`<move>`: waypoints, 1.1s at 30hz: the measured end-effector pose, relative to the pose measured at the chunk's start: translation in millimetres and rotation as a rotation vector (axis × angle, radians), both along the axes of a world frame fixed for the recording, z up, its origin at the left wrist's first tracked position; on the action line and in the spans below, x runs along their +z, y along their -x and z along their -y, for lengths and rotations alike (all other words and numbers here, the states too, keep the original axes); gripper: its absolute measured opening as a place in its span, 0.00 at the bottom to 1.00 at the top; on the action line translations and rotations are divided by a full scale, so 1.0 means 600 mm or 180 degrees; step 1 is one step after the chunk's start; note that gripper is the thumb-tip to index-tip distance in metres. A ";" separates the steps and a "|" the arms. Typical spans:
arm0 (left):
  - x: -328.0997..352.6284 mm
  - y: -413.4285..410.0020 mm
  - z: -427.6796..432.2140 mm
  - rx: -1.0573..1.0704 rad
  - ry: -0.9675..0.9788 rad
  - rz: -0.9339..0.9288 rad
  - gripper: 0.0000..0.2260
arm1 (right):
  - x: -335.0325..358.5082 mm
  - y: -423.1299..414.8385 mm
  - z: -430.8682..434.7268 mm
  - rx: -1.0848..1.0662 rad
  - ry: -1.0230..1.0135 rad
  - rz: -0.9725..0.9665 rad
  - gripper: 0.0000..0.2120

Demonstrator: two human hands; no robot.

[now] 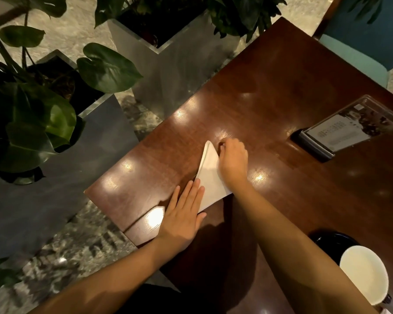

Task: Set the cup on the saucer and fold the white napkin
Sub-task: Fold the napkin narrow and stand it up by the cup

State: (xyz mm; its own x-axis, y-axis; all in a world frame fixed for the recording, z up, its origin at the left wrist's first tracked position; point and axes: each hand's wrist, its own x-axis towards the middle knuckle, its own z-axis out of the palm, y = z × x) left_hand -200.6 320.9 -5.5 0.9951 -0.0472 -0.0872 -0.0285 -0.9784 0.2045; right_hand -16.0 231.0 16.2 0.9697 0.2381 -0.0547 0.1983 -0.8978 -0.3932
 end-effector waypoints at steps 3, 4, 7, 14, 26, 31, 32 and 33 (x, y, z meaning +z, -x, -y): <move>-0.003 0.001 0.001 0.0019 -0.0110 -0.0001 0.29 | 0.029 0.011 0.011 0.0492 -0.0247 0.0295 0.12; -0.005 0.002 0.001 0.0029 -0.0131 -0.0005 0.29 | 0.032 0.030 0.013 0.1044 -0.0260 0.0350 0.16; -0.009 0.000 0.001 0.0005 -0.0187 -0.0038 0.28 | 0.018 0.086 0.016 0.2003 0.0174 -0.0130 0.25; -0.006 0.014 0.002 -0.0022 -0.0282 0.0015 0.29 | -0.025 0.060 -0.010 0.1634 0.0732 0.0092 0.28; 0.004 0.040 0.000 -0.0139 -0.0407 -0.0210 0.30 | -0.023 -0.032 -0.060 0.0867 0.0733 -0.0103 0.27; 0.002 0.039 0.000 -0.0127 -0.0414 -0.0196 0.29 | 0.018 0.001 -0.033 0.0966 0.0416 0.0195 0.28; 0.001 0.040 0.001 -0.0136 -0.0452 -0.0198 0.30 | 0.024 0.034 -0.025 0.1242 0.0310 0.0267 0.28; 0.000 0.040 0.001 -0.0147 -0.0473 -0.0208 0.30 | 0.022 0.070 -0.017 0.1512 0.0212 0.0255 0.28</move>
